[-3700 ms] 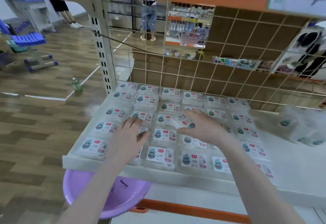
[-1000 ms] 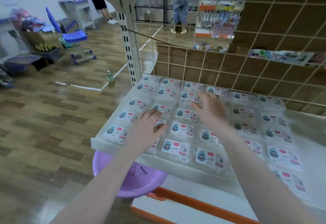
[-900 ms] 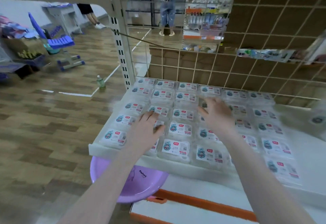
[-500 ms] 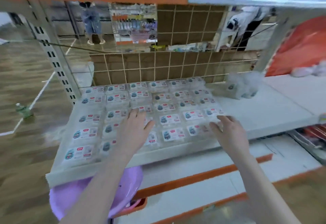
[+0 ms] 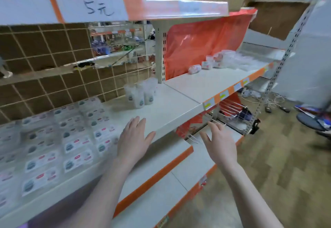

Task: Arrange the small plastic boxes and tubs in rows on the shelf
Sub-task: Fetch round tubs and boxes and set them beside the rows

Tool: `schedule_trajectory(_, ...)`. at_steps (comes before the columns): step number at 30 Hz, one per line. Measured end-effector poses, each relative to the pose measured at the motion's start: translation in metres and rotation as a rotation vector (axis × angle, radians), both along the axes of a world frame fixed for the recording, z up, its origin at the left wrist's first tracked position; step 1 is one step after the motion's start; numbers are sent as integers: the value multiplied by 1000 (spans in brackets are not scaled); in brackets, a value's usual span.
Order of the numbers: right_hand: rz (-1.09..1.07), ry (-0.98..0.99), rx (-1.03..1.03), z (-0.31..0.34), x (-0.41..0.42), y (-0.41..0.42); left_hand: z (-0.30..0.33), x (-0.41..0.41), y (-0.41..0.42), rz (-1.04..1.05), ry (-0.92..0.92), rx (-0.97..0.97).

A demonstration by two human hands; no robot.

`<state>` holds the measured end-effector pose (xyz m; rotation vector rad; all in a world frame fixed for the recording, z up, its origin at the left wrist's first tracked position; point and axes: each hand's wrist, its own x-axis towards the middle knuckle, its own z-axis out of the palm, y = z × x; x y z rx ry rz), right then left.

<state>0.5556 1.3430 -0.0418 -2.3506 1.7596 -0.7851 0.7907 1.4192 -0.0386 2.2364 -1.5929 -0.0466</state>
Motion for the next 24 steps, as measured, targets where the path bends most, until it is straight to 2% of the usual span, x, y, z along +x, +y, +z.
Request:
schedule_trajectory(5,-2,35,0,2,-84,-74,-1,-93,-87,-47,45,-7)
schedule_trajectory(10,-20,28,-26,7,-137,-152,2,-151,-166,-67,54,-7)
schedule_trajectory(16,-15,4,-18,-2,-167,-260,0,-180,-279,-79,31,-28)
schedule_trajectory(24,-74,-6,-22,-3,-184,-444,-6,-199,-470,-119,29,-50)
